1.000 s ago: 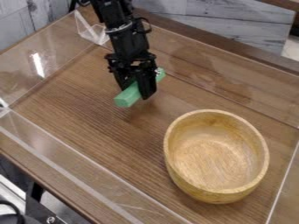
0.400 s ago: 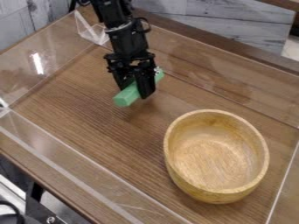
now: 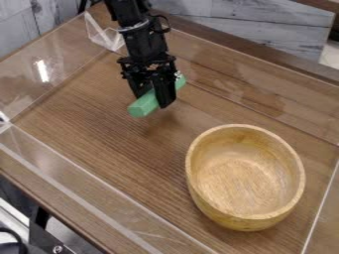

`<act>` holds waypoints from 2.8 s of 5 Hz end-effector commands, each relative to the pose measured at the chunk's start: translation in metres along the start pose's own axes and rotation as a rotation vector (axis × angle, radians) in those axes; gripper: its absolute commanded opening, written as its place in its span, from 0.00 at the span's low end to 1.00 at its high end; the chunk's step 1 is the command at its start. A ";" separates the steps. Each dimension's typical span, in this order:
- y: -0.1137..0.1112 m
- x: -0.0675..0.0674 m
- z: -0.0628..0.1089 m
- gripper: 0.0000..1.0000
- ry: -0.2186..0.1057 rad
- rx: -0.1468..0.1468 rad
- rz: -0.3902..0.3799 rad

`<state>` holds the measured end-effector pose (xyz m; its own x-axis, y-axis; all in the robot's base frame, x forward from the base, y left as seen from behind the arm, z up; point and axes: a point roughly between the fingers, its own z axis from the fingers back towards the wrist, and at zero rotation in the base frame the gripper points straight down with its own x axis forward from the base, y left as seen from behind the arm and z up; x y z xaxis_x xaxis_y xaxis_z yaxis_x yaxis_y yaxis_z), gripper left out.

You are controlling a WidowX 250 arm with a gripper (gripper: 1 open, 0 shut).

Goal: Remove the green block from inside the brown bowl and put it on the table

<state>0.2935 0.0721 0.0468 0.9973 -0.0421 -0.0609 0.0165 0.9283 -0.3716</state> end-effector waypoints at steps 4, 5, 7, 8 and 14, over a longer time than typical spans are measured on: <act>0.005 0.010 0.018 0.00 -0.030 0.014 0.000; 0.005 0.010 0.019 0.00 -0.024 0.011 0.002; 0.006 0.011 0.020 0.00 -0.013 0.005 0.006; 0.007 0.011 0.020 0.00 -0.007 0.002 0.008; 0.009 0.010 0.024 0.00 0.027 -0.017 0.015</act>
<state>0.2958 0.0792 0.0494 0.9875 -0.0530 -0.1486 -0.0130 0.9114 -0.4114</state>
